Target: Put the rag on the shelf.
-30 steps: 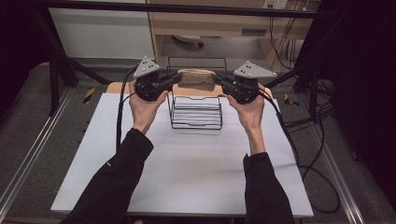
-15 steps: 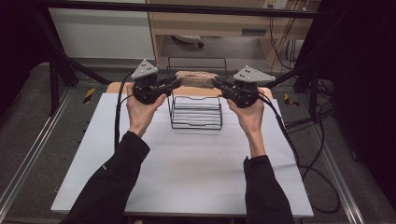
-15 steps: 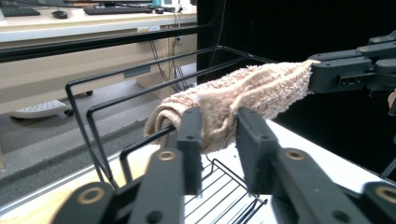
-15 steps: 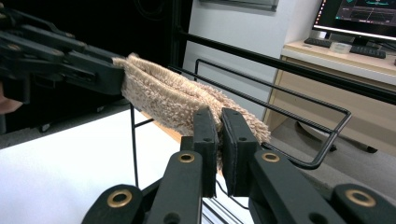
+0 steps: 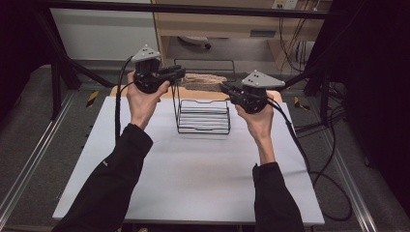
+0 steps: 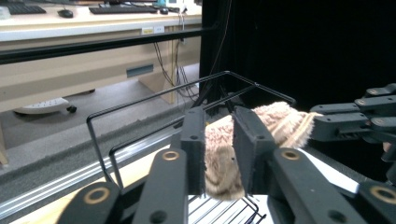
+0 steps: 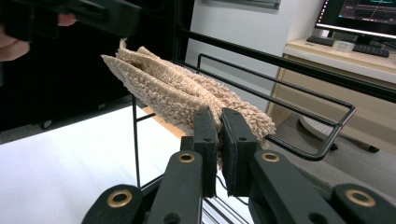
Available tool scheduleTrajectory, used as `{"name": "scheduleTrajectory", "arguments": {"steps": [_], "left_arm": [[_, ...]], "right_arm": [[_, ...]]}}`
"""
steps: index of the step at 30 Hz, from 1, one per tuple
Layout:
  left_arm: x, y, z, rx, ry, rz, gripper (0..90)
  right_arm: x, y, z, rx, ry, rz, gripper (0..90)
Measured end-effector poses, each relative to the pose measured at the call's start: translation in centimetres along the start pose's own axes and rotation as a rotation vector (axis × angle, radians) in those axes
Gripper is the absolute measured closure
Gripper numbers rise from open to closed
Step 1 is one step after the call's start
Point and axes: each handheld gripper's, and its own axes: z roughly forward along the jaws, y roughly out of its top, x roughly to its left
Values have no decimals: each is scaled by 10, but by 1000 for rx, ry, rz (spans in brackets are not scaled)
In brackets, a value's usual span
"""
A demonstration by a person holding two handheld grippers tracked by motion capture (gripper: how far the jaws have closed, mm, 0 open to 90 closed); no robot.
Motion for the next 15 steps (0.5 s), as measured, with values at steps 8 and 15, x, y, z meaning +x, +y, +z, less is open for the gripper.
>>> {"name": "scheduleTrajectory", "arguments": {"steps": [8, 15], "left_arm": [[1, 5, 17, 42, 9, 10, 814], [0, -1, 19, 76, -30, 19, 845]], "right_arm": [[-1, -3, 0, 4, 12, -2, 853], [-1, -4, -1, 3, 16, -4, 852]]}}
